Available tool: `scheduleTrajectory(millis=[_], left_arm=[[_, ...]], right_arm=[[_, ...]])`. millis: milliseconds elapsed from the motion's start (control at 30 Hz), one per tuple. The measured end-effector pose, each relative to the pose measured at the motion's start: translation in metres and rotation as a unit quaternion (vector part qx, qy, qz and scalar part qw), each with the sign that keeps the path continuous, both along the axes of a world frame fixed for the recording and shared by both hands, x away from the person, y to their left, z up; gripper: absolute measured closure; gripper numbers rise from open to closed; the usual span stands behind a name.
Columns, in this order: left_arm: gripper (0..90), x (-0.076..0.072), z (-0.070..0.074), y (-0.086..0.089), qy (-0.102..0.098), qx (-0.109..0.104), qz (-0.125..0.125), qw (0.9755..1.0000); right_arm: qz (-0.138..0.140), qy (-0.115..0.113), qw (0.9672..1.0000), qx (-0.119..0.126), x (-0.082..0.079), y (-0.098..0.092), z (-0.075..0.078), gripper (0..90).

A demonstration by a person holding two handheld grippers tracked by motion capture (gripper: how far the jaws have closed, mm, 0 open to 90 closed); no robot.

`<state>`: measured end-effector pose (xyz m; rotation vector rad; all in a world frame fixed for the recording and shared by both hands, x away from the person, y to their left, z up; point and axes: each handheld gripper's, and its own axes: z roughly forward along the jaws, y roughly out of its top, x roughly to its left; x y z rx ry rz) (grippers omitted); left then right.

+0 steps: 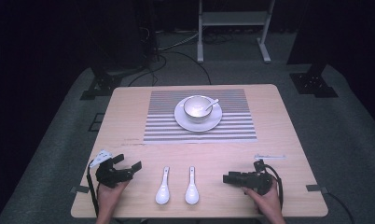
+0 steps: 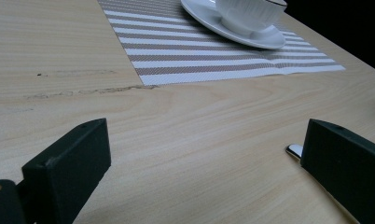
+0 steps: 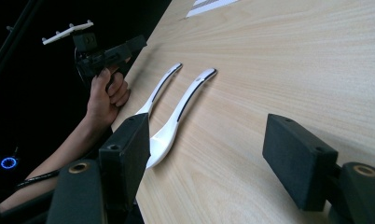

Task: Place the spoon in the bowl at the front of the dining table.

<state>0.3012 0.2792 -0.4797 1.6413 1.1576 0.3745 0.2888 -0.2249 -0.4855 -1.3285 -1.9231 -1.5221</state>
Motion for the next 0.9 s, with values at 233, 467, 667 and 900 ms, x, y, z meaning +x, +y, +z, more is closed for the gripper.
scheduleTrajectory(millis=[233,467,667,900], left_arm=[[0.3,0.0,0.0,0.0,0.0,0.0,0.0,1.0],[0.3,0.0,0.0,0.0,0.0,0.0,0.0,1.0],[0.3,0.0,0.0,0.0,0.0,-0.002,0.0,1.0],[0.3,0.0,0.0,0.0,0.001,-0.004,0.0,1.0]], right_arm=[[-0.006,-0.006,1.0,0.005,-0.008,-0.005,-0.002,30.7],[-0.011,-0.004,0.9999,0.008,-0.013,-0.008,-0.005,30.7],[-0.013,-0.007,0.9999,0.009,-0.015,-0.008,-0.007,30.7],[-0.021,-0.013,0.9995,0.019,-0.018,-0.013,-0.007,30.6]])
